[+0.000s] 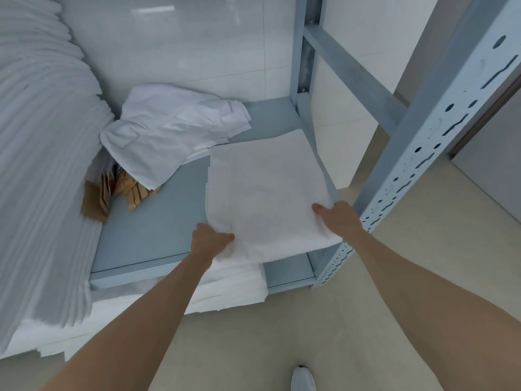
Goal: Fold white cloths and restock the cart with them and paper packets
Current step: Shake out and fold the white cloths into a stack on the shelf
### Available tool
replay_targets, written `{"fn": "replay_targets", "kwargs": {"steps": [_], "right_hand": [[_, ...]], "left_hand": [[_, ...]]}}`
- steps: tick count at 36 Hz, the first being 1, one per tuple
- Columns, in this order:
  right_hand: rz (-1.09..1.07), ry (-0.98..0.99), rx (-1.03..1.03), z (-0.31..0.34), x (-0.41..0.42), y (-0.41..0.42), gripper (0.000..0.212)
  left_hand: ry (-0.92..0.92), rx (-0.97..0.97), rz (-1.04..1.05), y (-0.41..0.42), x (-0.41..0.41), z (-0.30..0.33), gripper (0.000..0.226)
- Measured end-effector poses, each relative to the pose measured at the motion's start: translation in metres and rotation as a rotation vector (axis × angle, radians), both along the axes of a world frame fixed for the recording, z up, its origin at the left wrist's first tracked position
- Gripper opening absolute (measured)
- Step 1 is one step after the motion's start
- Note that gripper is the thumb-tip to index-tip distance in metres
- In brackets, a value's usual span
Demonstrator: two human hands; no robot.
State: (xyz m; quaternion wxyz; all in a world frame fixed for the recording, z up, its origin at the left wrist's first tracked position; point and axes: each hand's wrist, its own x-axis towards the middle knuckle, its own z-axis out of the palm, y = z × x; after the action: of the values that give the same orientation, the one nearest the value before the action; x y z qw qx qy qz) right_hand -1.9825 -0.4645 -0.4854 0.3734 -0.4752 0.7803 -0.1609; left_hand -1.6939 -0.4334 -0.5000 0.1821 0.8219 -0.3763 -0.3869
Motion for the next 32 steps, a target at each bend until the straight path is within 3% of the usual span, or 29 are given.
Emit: {"fn": "replay_targets", "kwargs": {"steps": [2, 5, 11, 18, 23, 29, 32], "right_hand": [[0.075, 0.134, -0.046, 0.008, 0.005, -0.008, 0.045], [0.182, 0.26, -0.206, 0.019, 0.018, -0.028, 0.059], [0.165, 0.216, -0.269, 0.02, 0.024, -0.075, 0.072], [0.146, 0.158, -0.29, -0.006, 0.019, -0.122, 0.071], [0.119, 0.065, -0.258, -0.017, 0.017, -0.154, 0.074], [0.003, -0.173, -0.285, -0.009, 0.025, -0.173, 0.052], [0.1, -0.106, -0.42, 0.001, 0.032, -0.165, 0.048]], "left_hand": [[-0.213, -0.04, -0.113, -0.012, -0.007, 0.007, 0.07], [-0.406, -0.236, -0.343, -0.036, -0.02, 0.017, 0.059], [-0.415, -0.41, -0.575, -0.083, -0.06, 0.018, 0.056], [-0.444, -0.392, -0.617, -0.118, -0.105, -0.022, 0.067], [-0.574, -0.439, -0.641, -0.109, -0.112, -0.054, 0.069], [-0.48, -0.511, -0.63, -0.111, -0.105, -0.051, 0.066], [-0.107, -0.585, -0.341, -0.116, -0.097, -0.035, 0.053]]}}
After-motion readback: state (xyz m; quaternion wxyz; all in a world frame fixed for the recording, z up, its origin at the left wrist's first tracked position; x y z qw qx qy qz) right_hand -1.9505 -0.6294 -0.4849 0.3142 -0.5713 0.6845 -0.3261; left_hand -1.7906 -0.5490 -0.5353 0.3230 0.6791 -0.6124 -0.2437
